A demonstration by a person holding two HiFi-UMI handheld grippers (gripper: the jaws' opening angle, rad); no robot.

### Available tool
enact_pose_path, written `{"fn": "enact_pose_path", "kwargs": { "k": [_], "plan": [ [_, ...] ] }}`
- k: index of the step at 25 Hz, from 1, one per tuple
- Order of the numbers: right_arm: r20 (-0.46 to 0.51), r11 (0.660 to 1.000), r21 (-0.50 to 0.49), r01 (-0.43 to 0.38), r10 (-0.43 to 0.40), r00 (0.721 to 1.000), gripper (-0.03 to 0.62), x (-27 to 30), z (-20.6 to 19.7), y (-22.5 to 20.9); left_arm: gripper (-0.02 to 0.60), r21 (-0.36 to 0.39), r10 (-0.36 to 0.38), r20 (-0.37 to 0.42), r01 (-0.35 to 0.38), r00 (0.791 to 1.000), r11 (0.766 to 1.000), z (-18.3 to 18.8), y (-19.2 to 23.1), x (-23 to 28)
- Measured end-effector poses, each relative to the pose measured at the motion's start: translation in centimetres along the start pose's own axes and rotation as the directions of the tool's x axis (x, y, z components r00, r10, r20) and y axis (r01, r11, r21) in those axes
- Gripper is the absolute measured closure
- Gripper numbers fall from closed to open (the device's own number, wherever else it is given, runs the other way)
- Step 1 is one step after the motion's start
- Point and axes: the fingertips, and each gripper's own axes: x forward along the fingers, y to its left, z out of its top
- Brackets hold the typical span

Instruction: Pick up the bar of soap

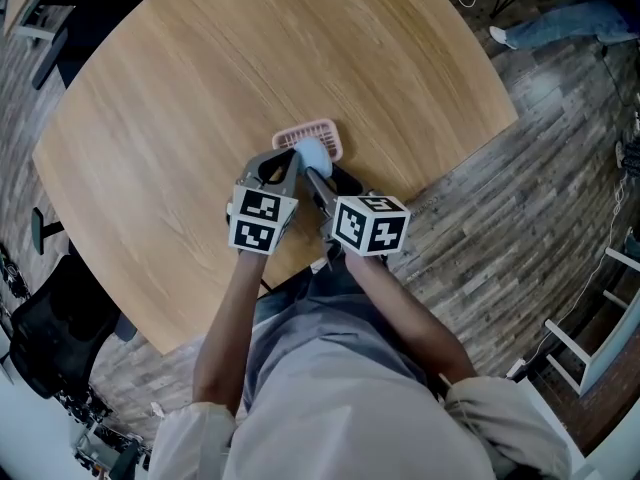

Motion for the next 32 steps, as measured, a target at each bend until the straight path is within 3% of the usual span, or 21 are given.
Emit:
{"fn": "enact_pose_path", "kwargs": {
  "k": [4,9,12,21,32],
  "plan": [
    [0.001,1.0,-0.001,-0.006,0.006,1.0,0.404,0.1,0.1,-0.1,0.581,0.03,0.003,0.002,-0.003,1.0,1.0,0.3,-0.2,0.3],
    [0.029,0.98,-0.19,0.061,-0.057,0.998,0.414,-0.5,1.0,-0.1,0.581,0.06,-0.007,-0.011,0.008,1.0,0.998,0.4,-0.8,0.7],
    [0.037,0.971,-0.232,0.059,-0.052,0.998,0.422,-0.4,1.4,0.0,0.582,0.06,-0.004,-0.013,0.005,1.0,0.998,0.4,-0.8,0.9],
    [0.005,0.986,-0.134,-0.097,0.099,0.995,0.434,0.8,1.9,0.6,0.583,0.035,0.013,-0.015,-0.013,1.0,0.999,0.5,-0.2,1.2],
    [0.002,0.99,-0.102,-0.101,0.102,0.995,0.456,1.8,3.1,0.3,0.583,0.009,0.015,-0.024,-0.015,1.0,1.0,0.4,-0.2,1.7]
  ]
}}
